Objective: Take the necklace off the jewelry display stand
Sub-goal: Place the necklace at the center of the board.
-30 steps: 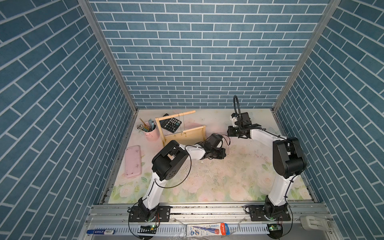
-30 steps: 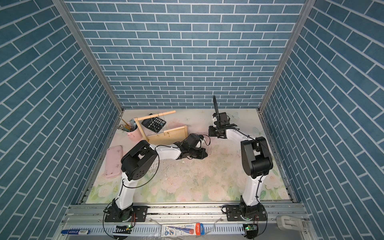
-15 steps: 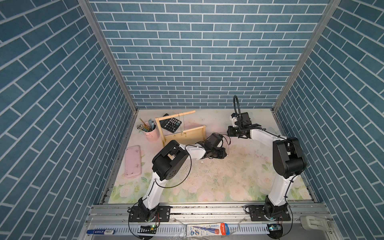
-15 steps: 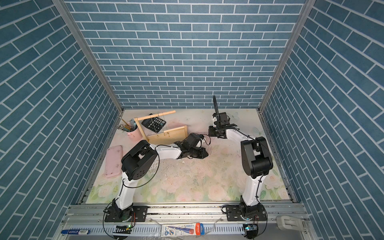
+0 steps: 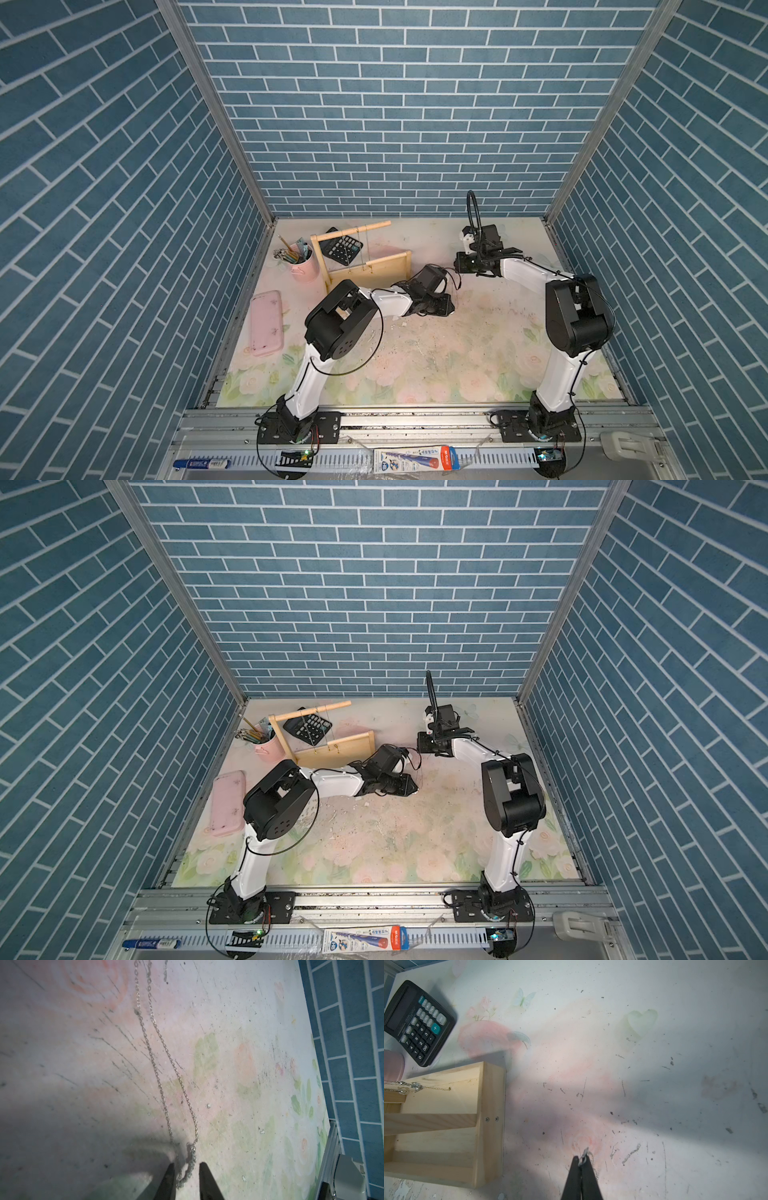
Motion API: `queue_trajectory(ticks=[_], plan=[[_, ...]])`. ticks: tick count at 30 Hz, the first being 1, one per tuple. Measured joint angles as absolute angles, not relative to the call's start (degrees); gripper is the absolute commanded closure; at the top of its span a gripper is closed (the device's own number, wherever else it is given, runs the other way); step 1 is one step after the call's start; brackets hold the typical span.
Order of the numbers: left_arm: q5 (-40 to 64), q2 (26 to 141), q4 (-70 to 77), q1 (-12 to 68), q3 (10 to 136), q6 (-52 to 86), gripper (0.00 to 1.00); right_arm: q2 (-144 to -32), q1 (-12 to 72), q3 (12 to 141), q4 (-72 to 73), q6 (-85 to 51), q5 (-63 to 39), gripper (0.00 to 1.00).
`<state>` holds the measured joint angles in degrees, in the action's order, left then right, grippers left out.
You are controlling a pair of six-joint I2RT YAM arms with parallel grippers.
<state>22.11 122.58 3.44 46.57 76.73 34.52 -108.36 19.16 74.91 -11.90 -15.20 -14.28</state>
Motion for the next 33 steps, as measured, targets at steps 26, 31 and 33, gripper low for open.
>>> queue_trajectory(ticks=[26,31,33], plan=[[23.53,121.84,5.58,46.41,76.95,34.20,0.17,-112.97,19.05,79.94,-12.16,-15.14,-14.39,1.00],[23.59,121.36,6.55,46.41,76.86,34.37,0.01,-113.73,18.94,81.14,-12.34,-14.98,-14.44,1.00],[23.70,121.30,6.63,46.41,76.77,34.28,0.01,-114.15,18.90,81.45,-12.45,-14.96,-14.48,1.00]])
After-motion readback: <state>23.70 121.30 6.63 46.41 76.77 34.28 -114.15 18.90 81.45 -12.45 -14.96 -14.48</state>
